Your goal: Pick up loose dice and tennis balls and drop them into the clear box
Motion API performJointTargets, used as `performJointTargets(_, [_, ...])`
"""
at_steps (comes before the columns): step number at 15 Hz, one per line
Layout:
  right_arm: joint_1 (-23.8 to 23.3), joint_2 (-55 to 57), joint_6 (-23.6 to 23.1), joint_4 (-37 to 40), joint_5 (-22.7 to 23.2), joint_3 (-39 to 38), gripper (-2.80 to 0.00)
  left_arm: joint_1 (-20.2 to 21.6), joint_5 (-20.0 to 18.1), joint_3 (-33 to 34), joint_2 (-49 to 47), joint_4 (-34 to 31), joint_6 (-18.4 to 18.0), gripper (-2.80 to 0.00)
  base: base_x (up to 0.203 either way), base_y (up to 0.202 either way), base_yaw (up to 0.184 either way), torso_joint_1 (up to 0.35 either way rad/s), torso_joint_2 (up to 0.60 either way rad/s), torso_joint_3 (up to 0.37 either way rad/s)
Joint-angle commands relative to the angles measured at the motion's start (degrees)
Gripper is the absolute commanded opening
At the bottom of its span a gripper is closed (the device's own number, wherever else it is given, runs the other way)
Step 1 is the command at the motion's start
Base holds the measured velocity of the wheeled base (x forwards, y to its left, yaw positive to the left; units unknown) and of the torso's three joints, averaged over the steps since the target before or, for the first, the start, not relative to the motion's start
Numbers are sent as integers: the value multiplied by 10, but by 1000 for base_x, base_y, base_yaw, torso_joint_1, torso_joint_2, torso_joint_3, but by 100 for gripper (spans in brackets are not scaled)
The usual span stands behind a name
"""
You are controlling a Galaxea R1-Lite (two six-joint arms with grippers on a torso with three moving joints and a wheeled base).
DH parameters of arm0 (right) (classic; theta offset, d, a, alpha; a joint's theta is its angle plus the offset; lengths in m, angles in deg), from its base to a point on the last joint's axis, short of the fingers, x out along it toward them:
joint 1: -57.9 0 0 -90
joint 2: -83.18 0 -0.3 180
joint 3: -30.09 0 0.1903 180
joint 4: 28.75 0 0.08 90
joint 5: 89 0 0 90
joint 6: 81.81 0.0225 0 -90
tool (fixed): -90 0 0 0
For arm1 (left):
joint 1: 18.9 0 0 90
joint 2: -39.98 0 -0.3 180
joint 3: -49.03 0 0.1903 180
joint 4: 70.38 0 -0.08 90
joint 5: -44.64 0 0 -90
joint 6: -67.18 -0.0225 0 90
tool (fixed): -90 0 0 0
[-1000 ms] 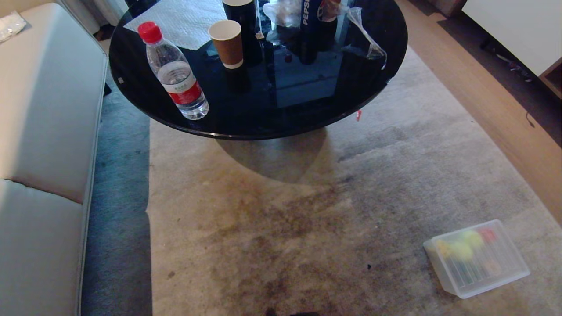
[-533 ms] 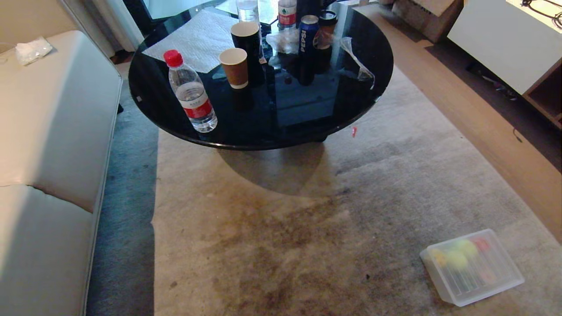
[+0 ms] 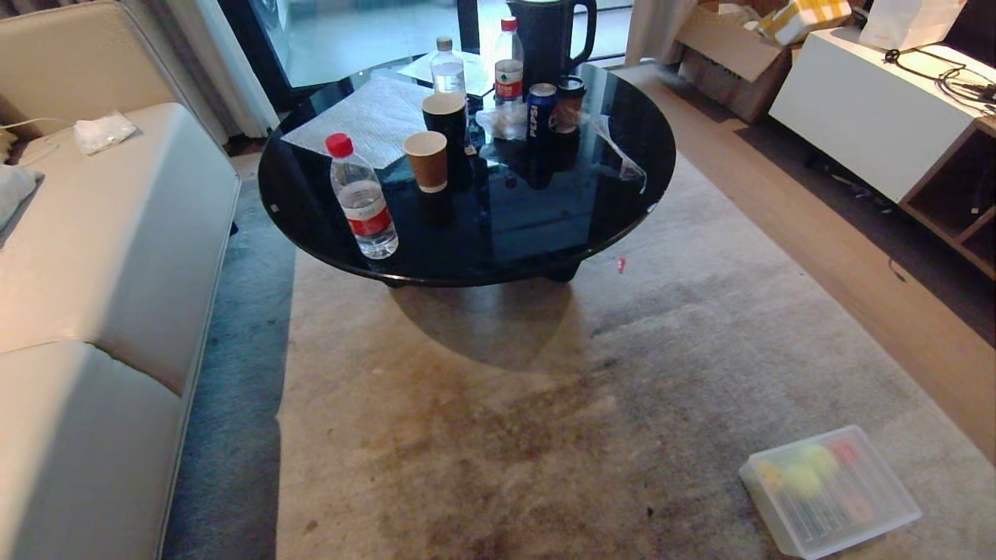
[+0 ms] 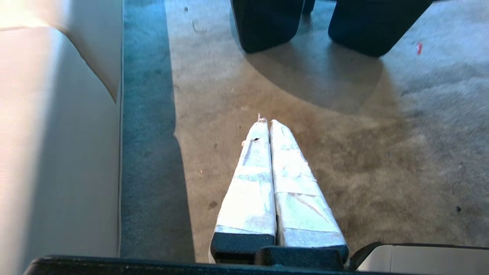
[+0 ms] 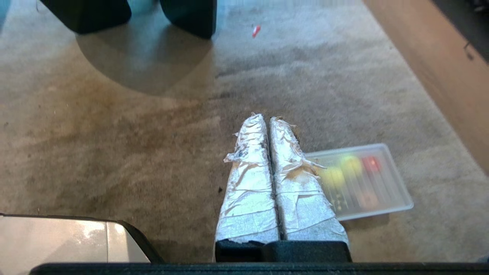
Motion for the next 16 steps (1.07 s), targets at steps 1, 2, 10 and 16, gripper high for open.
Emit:
performJointTargets(1, [0, 1, -1, 0, 0, -2, -280, 0, 0, 0, 0, 0, 0, -280, 0, 0, 0, 0, 5, 203])
performJointTargets(2, [0, 1, -1, -1, 0, -2, -280, 0, 0, 0, -1, 0, 0, -280, 0, 0, 0, 4, 0, 203])
performJointTargets(10, [0, 1, -1, 0, 0, -1, -280, 0, 0, 0, -1, 0, 0, -280, 0, 0, 0, 2, 3, 200])
performJointTargets(16, [0, 1, -1, 0, 0, -2, -280, 0, 0, 0, -1, 0, 0, -280, 0, 0, 0, 2, 5, 200])
